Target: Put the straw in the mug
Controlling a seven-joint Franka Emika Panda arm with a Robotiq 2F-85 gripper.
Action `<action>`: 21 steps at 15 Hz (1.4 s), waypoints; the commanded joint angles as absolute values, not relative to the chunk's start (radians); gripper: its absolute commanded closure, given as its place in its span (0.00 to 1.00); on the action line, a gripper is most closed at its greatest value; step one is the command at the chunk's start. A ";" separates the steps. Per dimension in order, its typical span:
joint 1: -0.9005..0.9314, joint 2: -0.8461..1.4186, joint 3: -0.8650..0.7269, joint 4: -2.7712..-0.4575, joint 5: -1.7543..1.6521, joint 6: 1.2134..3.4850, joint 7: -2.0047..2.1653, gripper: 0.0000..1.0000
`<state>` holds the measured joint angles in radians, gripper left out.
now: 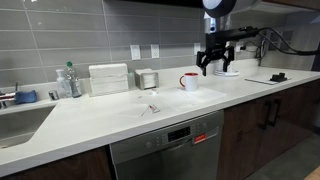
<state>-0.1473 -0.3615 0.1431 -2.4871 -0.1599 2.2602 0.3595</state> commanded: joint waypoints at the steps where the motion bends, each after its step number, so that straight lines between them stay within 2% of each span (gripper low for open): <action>1: -0.139 -0.166 0.130 -2.332 -0.226 2.273 0.402 0.00; 6: -0.104 -0.001 0.095 -2.219 -0.221 2.359 0.439 0.00; 8: -0.087 -0.047 0.077 -2.252 -0.202 2.353 0.410 0.00; 15: -0.074 0.001 0.062 -2.221 -0.199 2.382 0.407 0.00; 21: -0.033 0.107 0.047 -2.162 -0.283 2.498 0.486 0.00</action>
<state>-0.0740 0.0382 0.0761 -2.1997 -0.2355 2.4464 0.4413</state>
